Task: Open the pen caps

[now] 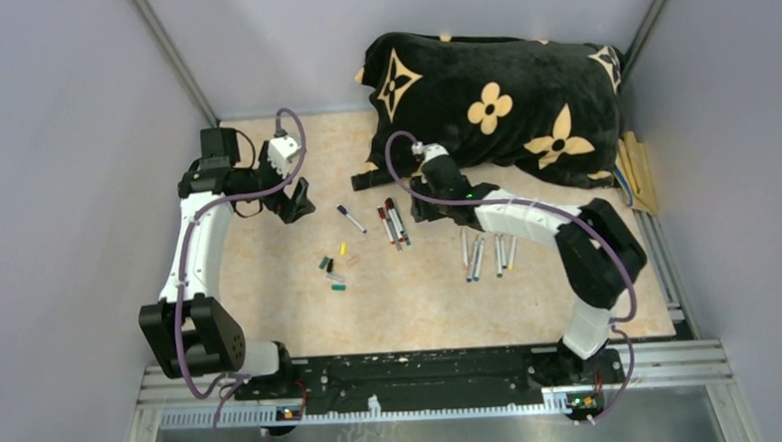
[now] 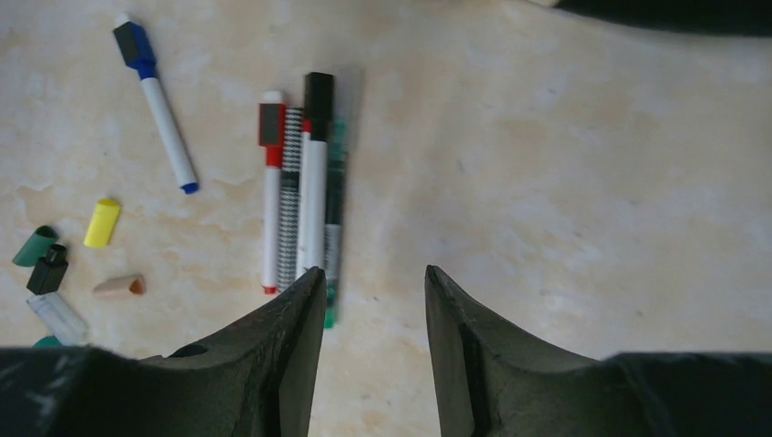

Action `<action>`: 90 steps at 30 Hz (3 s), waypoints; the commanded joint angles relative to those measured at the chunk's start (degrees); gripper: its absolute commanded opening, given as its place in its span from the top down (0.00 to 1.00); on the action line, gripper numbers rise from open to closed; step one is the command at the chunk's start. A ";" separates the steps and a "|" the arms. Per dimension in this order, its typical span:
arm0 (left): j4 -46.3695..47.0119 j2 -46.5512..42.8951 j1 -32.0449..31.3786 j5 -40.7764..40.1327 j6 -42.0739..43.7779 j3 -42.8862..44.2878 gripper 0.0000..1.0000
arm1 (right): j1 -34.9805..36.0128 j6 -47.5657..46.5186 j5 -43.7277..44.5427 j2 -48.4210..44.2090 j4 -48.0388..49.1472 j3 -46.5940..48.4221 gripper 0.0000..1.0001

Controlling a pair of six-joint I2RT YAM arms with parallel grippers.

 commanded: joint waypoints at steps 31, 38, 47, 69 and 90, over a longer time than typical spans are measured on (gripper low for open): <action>-1.03 -3.55 1.88 2.56 -1.56 -1.06 0.01 | 4.00 -5.23 -3.78 15.25 -2.69 15.85 1.00; -1.54 -5.15 1.95 10.12 3.91 -3.64 0.01 | 3.97 -6.05 -6.83 6.24 -1.83 10.29 1.00; -4.93 -10.03 -2.94 15.46 22.80 -9.18 0.01 | 3.91 -5.93 -29.39 -4.75 -3.76 4.49 1.00; -9.14 -16.34 -27.64 -1.50 35.27 -15.32 0.21 | 4.05 2.21 -66.71 1.98 -2.13 10.92 1.00; -3.79 -15.08 -31.50 -9.03 33.86 -15.32 0.94 | 5.74 6.57 -67.83 5.40 3.89 8.94 0.73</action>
